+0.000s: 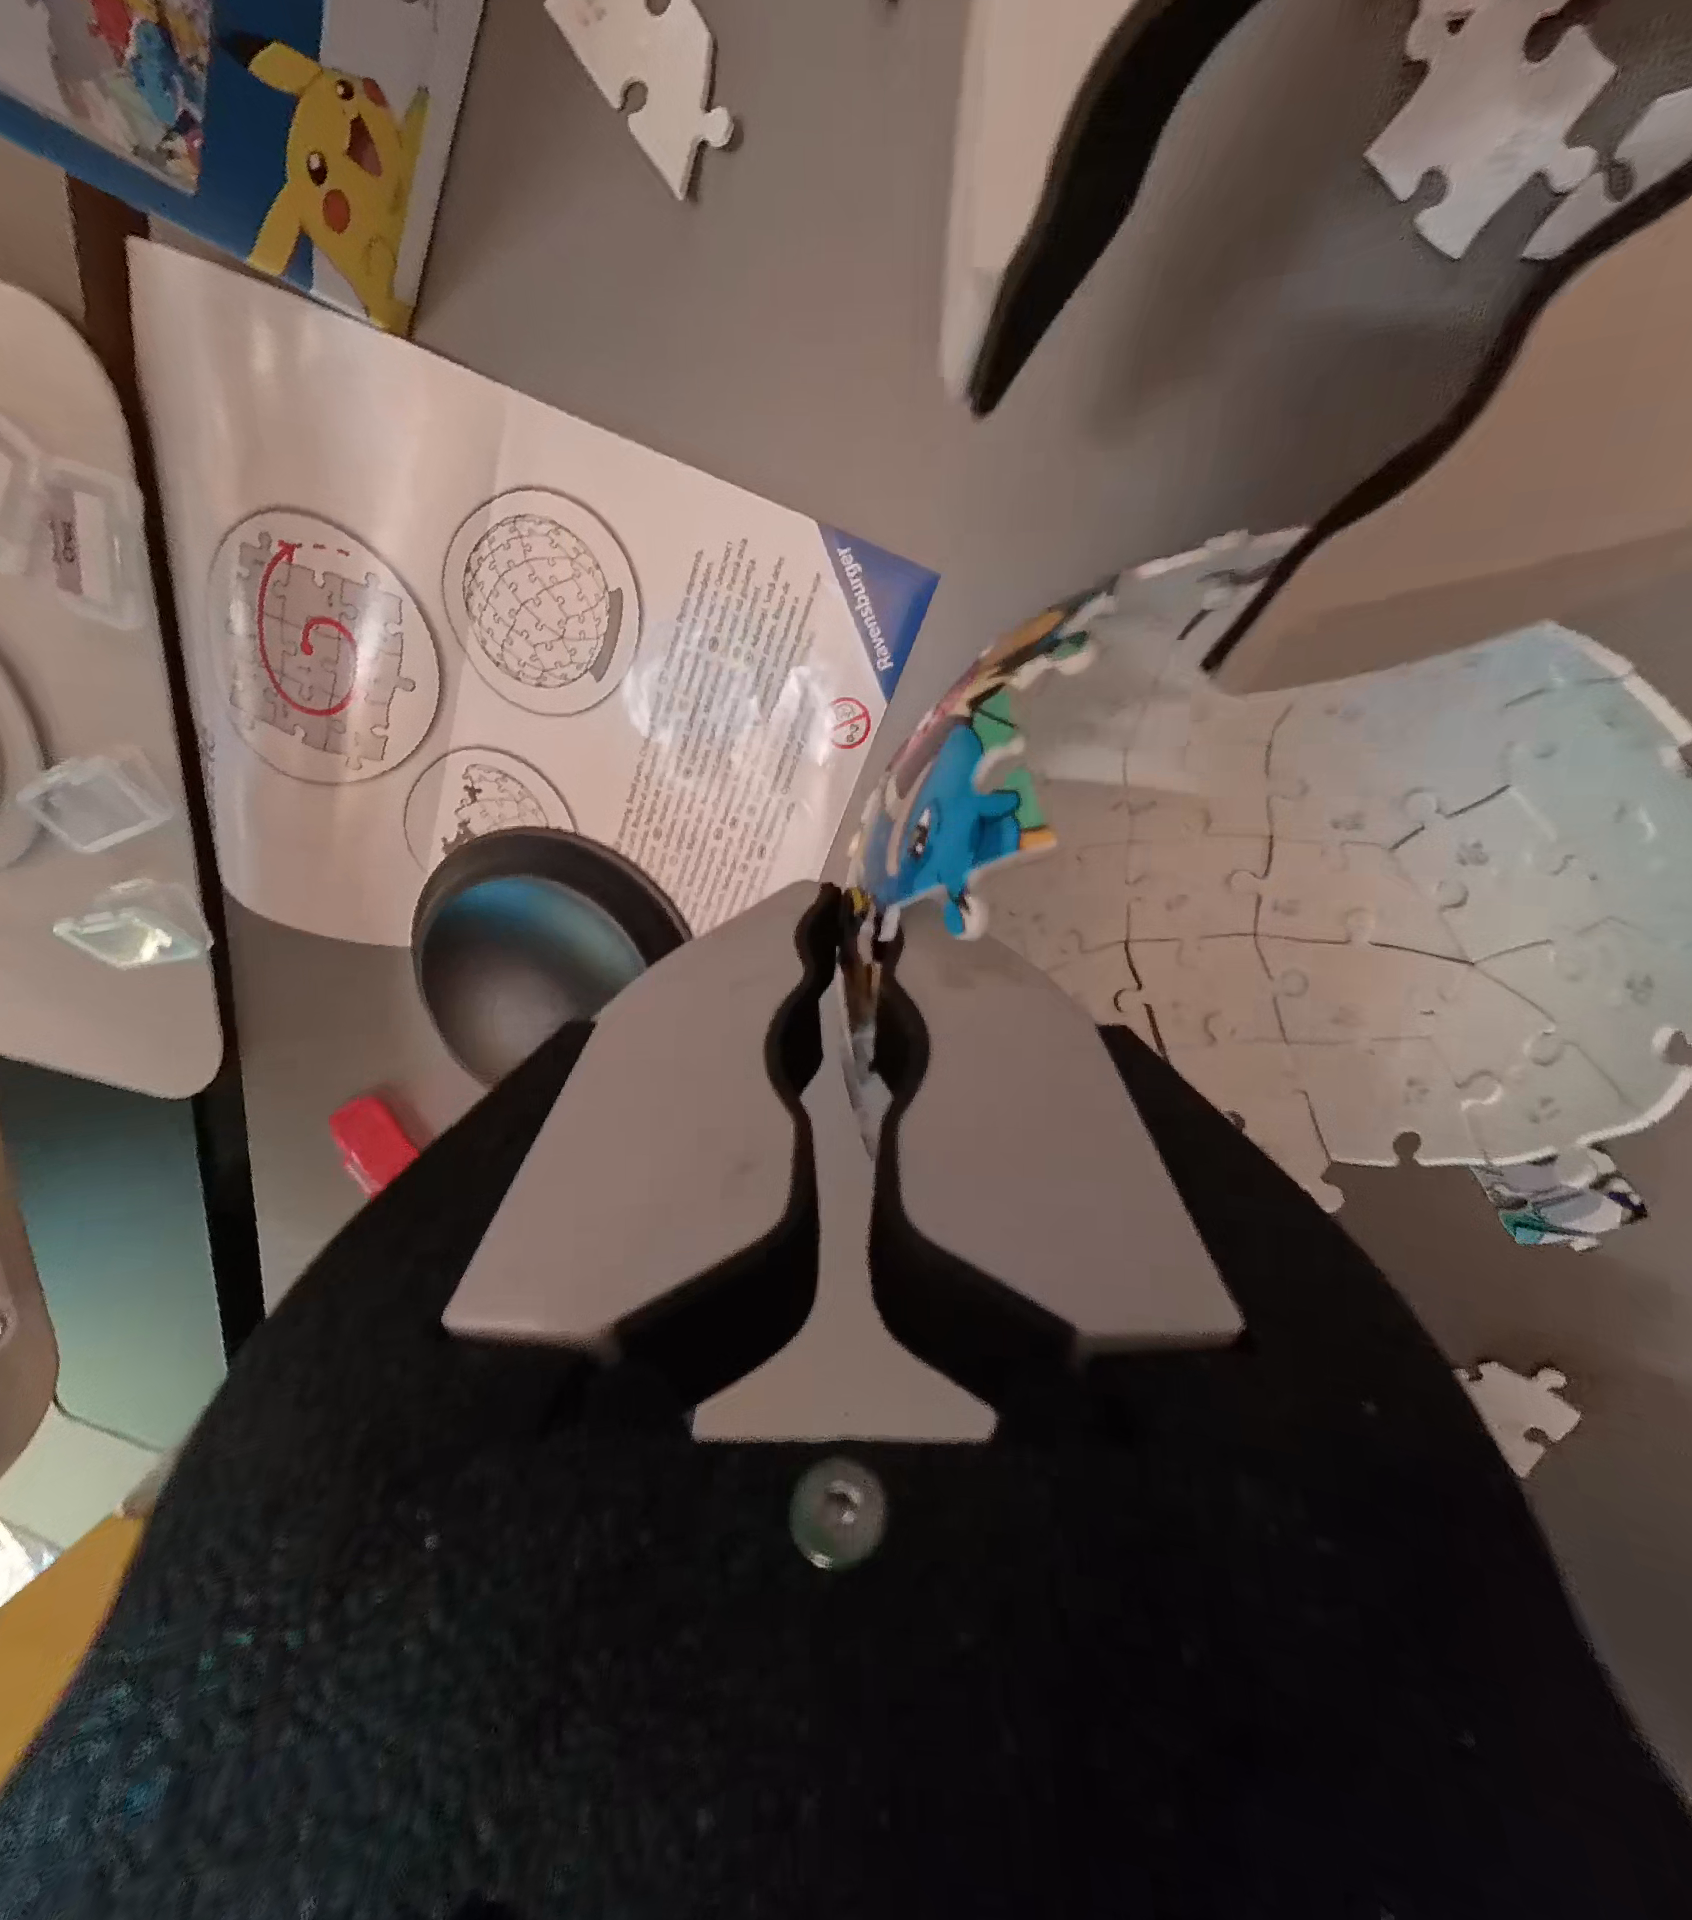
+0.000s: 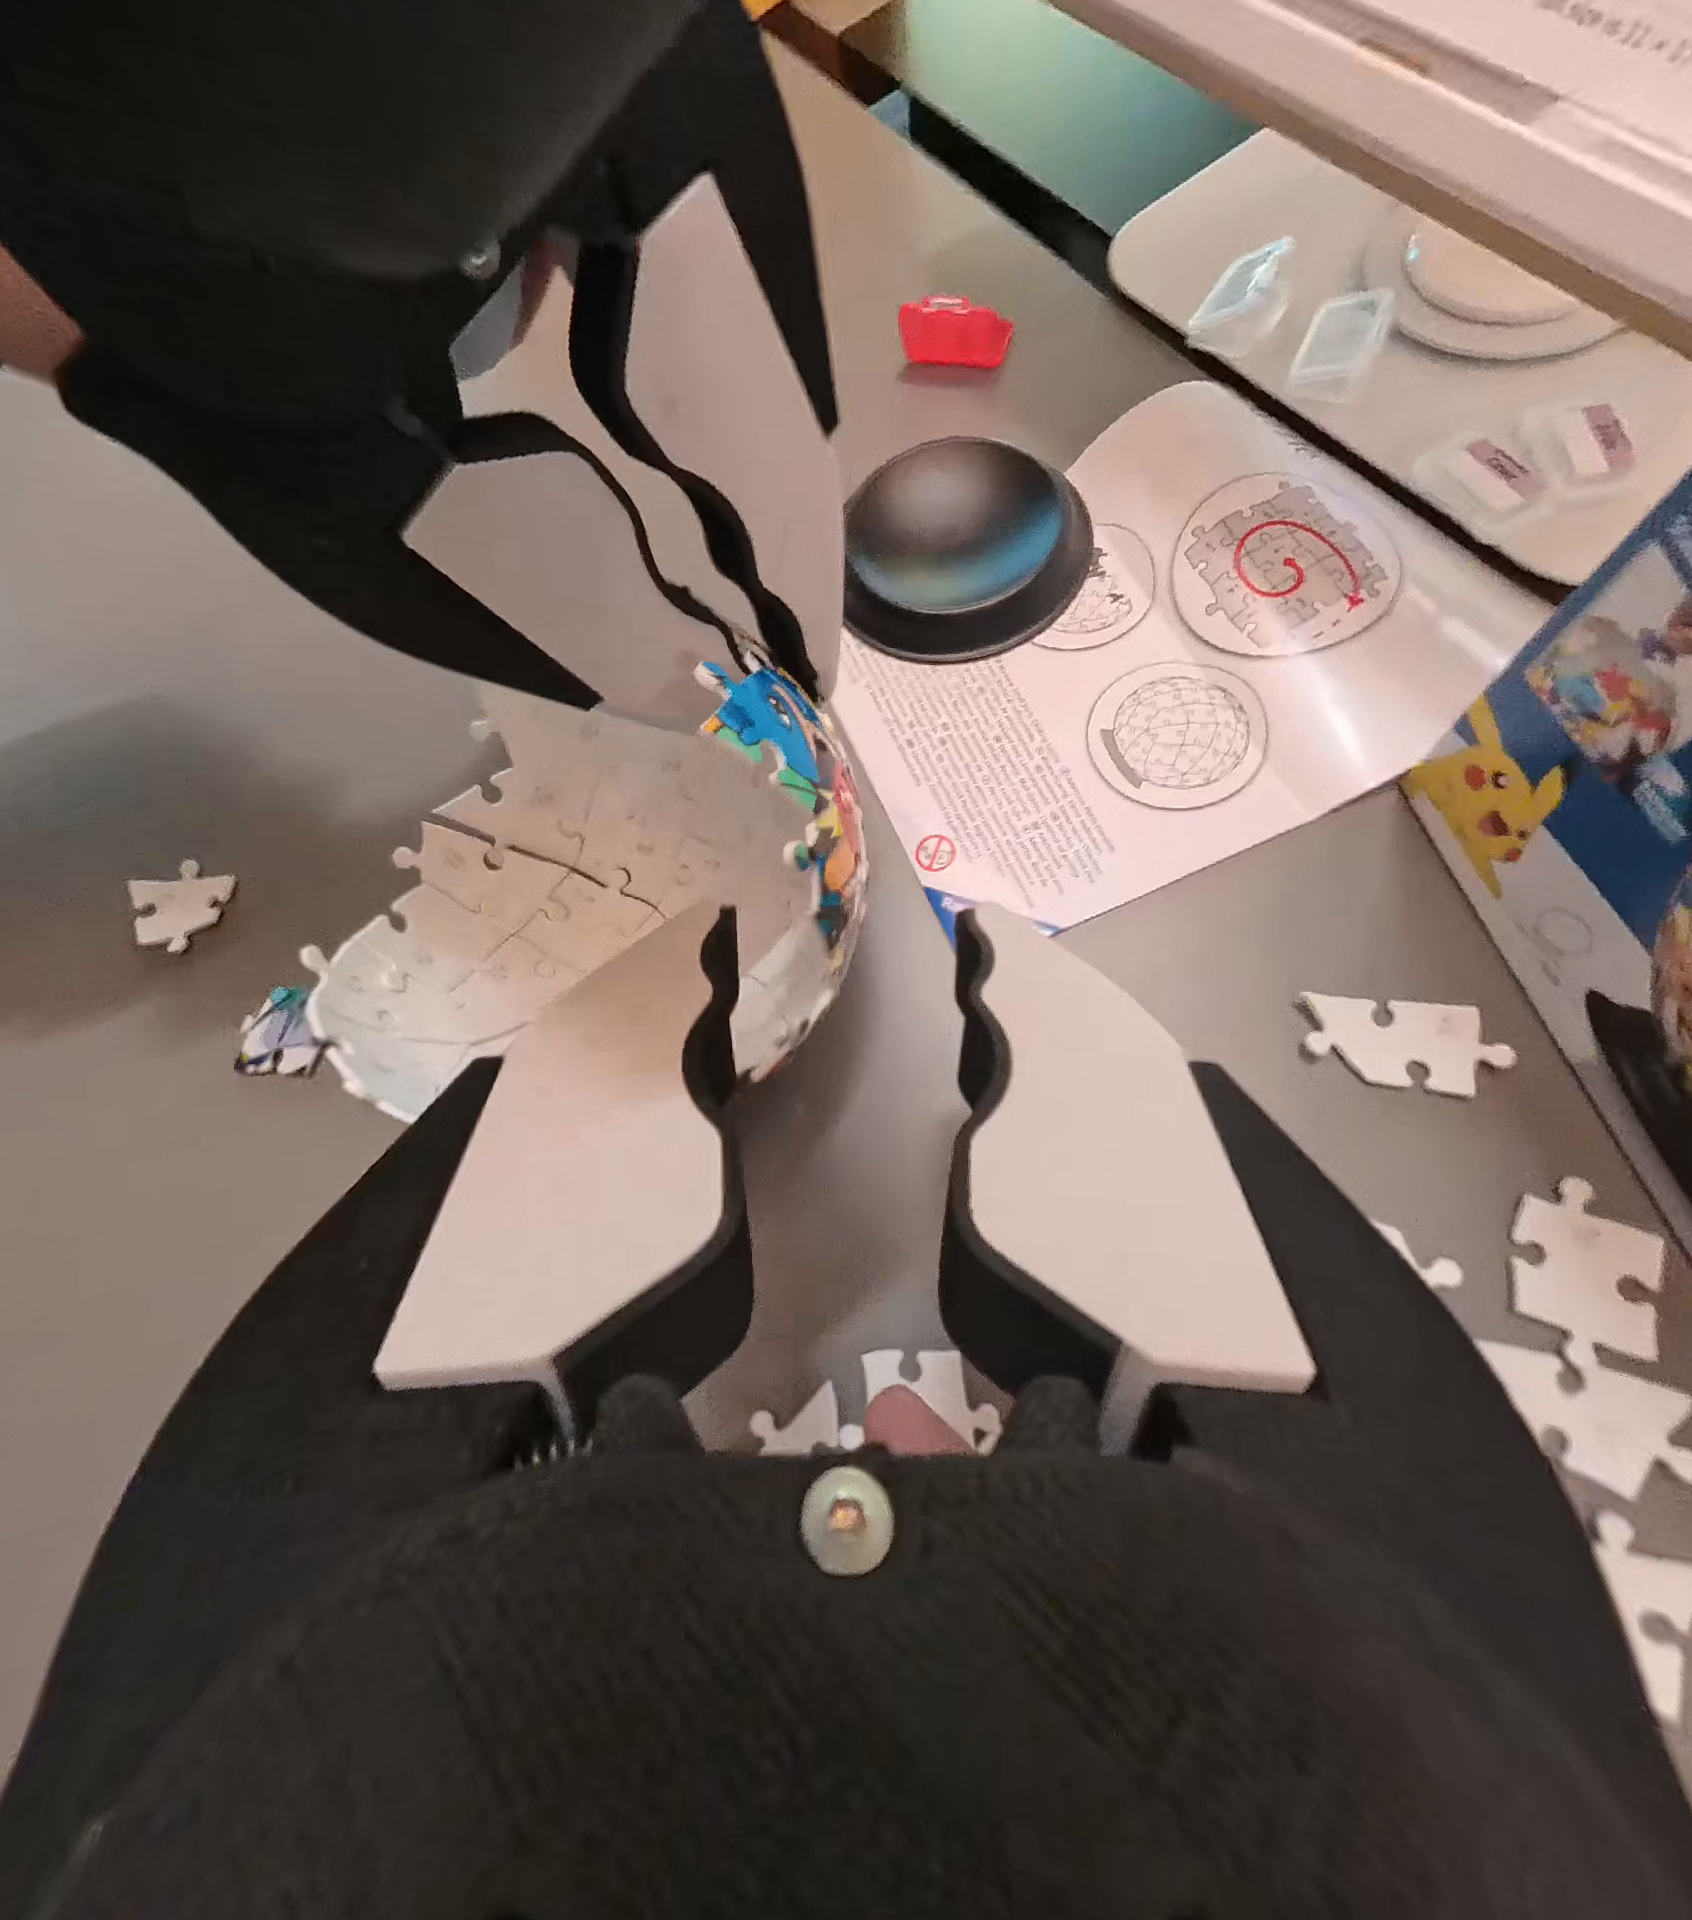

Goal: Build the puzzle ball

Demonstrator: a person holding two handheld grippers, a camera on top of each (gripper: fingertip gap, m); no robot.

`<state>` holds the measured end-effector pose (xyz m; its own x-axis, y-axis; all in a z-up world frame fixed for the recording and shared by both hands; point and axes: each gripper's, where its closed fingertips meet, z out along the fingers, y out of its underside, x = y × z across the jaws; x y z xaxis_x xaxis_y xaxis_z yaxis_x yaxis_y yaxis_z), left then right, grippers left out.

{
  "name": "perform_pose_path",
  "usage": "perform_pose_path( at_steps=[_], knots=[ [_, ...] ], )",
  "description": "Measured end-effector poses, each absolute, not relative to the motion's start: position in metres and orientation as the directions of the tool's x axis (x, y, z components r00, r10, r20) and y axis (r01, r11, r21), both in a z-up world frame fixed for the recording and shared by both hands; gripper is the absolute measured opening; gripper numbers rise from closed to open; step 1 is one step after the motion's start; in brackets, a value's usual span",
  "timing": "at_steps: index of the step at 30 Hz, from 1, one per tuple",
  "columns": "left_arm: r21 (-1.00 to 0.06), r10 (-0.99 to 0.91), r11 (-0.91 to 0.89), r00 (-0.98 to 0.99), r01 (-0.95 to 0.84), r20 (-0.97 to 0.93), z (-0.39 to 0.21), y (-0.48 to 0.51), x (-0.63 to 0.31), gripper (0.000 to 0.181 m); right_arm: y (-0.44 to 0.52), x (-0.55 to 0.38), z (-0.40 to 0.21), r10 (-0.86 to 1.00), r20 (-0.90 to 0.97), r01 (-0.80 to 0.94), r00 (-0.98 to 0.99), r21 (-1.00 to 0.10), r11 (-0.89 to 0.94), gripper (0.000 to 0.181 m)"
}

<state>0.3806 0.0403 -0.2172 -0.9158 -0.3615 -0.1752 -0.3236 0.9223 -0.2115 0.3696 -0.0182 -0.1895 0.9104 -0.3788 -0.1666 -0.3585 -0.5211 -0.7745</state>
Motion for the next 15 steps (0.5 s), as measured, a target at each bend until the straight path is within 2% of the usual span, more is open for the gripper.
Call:
perform_pose_path(
  at_steps=[4, 6, 12, 15],
  knots=[
    [-0.204, -0.41, 0.908, -0.878, -0.367, -0.248, -0.212, 0.048, 0.382, 0.004, -0.024, 0.369, -0.181, -0.461, -0.058, -0.313, 0.886, -0.808, -0.5, 0.039],
    [-0.212, -0.431, 0.899, -0.86, -0.384, -0.272, -0.21, 0.05, 0.381, 0.004, -0.023, 0.365, -0.18, -0.483, -0.062, -0.324, 0.874, -0.815, -0.481, 0.031],
    [-0.216, -0.447, 0.894, -0.822, -0.394, -0.352, -0.203, 0.051, 0.375, 0.005, -0.017, 0.358, -0.187, -0.516, -0.115, -0.369, 0.849, -0.828, -0.422, 0.032],
    [-0.216, -0.451, 0.892, -0.81, -0.397, -0.374, -0.201, 0.051, 0.372, 0.005, -0.013, 0.359, -0.198, -0.515, -0.041, -0.326, 0.856, -0.817, -0.476, 0.033]
  ],
)
